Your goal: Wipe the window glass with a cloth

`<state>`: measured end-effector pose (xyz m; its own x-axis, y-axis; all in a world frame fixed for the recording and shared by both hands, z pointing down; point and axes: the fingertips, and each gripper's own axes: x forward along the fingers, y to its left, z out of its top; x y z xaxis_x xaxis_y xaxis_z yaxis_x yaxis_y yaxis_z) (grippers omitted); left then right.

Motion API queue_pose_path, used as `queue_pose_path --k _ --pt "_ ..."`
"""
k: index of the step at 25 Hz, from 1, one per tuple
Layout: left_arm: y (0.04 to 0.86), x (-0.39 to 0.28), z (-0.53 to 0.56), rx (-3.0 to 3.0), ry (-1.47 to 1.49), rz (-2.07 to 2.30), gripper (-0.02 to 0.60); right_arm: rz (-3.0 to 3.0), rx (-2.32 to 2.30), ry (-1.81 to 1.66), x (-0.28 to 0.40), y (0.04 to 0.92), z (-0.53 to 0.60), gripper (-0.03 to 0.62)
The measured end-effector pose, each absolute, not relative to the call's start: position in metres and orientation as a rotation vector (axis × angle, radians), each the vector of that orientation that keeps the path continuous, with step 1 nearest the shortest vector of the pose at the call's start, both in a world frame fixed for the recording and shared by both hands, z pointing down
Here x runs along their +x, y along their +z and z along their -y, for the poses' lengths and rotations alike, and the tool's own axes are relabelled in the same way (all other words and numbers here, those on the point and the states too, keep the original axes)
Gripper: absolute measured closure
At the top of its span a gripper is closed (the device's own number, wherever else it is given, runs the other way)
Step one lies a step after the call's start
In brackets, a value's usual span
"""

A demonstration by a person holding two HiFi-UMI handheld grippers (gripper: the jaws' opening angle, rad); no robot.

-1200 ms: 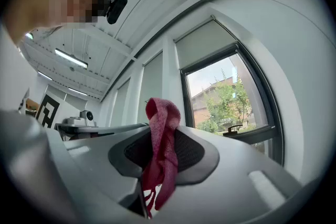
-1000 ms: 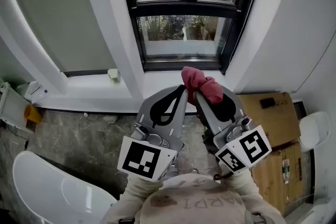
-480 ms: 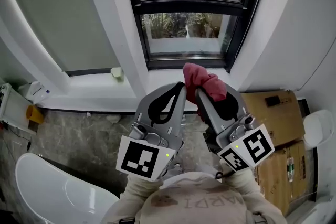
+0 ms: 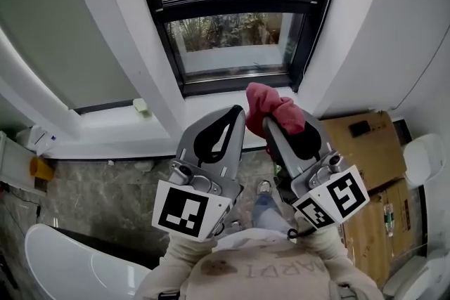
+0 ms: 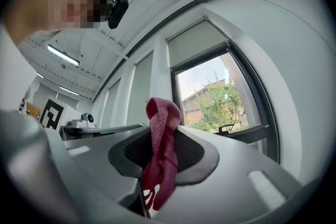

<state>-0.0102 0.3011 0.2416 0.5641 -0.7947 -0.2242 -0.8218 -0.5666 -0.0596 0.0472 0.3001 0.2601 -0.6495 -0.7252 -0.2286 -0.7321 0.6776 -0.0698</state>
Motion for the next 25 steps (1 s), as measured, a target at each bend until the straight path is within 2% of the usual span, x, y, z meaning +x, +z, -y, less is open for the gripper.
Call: queue_pose_path --k 17,25 --pt "0.213 0.085 -0.112 -2.566 0.237 -1.390 0.580 -2.648 -1.079 0.058 0.135 0.242 -0.107 0.471" --pt "0.222 0.110 -0.077 -2.551 0.167 -1.414 0.581 -2.631 -1.031 -0.025 0.157 0.253 -0.068 0.471"
